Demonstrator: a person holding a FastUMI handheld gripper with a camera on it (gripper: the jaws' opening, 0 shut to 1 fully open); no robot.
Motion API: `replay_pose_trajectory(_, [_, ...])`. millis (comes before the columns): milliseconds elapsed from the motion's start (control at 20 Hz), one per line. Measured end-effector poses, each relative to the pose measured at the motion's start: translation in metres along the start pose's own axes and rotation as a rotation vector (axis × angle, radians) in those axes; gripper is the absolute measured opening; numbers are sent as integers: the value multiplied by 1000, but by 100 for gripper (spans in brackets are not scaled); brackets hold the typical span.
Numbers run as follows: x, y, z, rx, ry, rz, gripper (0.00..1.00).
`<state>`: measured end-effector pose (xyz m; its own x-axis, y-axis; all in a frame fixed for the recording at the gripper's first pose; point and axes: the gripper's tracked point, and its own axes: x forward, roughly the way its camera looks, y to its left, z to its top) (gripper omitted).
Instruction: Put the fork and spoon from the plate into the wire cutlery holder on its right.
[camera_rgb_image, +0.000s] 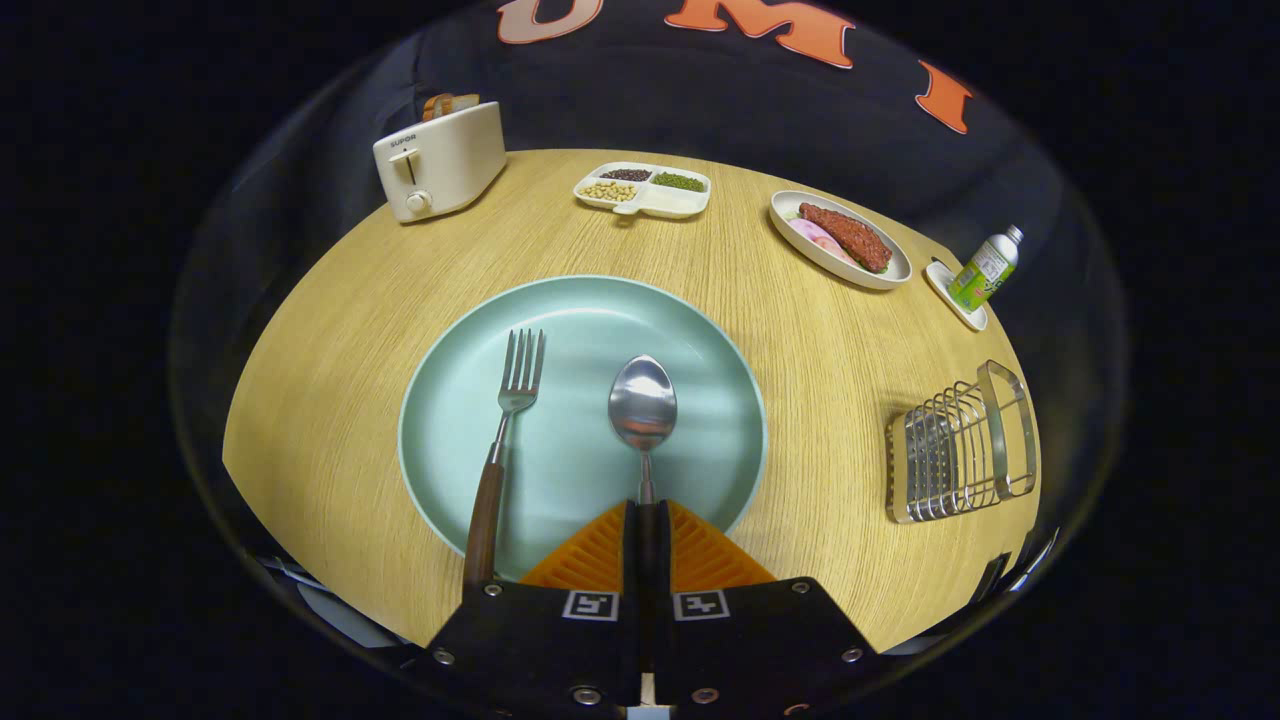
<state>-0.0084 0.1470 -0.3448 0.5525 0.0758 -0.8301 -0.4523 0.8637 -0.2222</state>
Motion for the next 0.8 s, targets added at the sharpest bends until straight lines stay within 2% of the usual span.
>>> replay_pose_trajectory(200, [-3,-4,5,23,-30,-20,1])
replay_pose_trajectory(800, [-52,-42,29,161,-123,2,1])
